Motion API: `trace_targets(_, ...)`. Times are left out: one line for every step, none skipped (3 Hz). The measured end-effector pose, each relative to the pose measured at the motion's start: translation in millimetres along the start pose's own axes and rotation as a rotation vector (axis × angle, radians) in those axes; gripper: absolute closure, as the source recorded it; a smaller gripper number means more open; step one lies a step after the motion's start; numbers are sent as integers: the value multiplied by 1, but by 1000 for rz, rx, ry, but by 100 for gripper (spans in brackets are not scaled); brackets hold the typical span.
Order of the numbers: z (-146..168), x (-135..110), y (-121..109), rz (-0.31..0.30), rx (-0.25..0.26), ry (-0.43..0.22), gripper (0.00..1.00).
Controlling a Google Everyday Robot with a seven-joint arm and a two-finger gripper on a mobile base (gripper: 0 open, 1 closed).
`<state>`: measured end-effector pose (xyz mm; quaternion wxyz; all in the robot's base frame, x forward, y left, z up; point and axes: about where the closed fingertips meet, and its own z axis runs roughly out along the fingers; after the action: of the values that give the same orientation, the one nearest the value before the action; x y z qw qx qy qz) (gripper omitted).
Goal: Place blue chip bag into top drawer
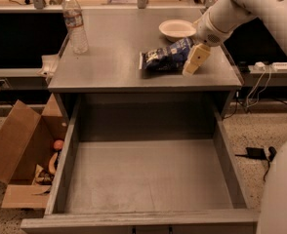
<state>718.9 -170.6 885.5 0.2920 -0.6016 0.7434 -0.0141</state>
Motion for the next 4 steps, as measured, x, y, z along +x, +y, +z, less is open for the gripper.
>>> trace_targets(15,-5,-12,15,-2,-22,0)
trace_targets(29,-8,-15,25,-19,-35,15)
trace_targets(33,-13,-15,21,-30,-57,46)
trace_targets(30,-17,-13,13,-29,-77,71)
